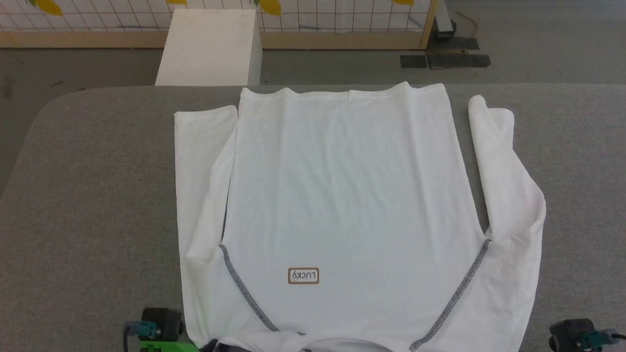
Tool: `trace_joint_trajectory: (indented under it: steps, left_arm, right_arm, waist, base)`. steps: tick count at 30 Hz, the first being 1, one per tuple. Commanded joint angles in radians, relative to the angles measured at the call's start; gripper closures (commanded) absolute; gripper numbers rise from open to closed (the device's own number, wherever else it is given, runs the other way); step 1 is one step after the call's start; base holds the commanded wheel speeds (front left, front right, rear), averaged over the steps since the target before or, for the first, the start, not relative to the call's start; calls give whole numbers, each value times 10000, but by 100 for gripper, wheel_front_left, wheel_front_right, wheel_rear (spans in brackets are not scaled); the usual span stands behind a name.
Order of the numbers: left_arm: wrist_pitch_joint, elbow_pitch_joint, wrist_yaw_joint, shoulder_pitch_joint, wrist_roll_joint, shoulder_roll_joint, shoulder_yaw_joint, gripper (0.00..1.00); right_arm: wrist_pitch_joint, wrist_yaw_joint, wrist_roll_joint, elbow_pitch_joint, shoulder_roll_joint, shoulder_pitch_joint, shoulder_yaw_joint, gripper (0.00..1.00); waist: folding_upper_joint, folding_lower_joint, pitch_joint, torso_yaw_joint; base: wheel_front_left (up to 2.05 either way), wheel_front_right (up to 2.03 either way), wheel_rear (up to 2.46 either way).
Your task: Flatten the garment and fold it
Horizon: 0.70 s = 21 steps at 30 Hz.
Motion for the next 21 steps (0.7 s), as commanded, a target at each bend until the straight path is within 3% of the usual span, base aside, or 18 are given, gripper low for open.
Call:
trace_joint_trajectory:
  steps: [1,10,14,21]
  left_arm:
    - [101,328,-5,353,-178,-197,-206,0]
    - [-692,-300,-197,498,-793,-333,520,0]
    - [-1817,-770,-41,177,-291,-177,1120,0]
    - [-3804,-220,81,-1638,1246,48,1621,0]
  right_arm:
    - [-115,-84,-32,140,-2,102,-21,0]
    - [-1099,-84,-149,-524,77,482,-1036,0]
    - [-2629,-84,-27,-1026,226,105,-1449,0]
    - [-5627,-84,-412,-1008,598,-1291,-907,0]
  waist:
    - [0,1,-107,29]
    - [0,1,-544,247]
    - [0,1,-592,227]
    - [0,1,117,-2]
  base:
    - [0,0,0]
    - [0,0,0]
    - [0,0,0]
    - [0,0,0]
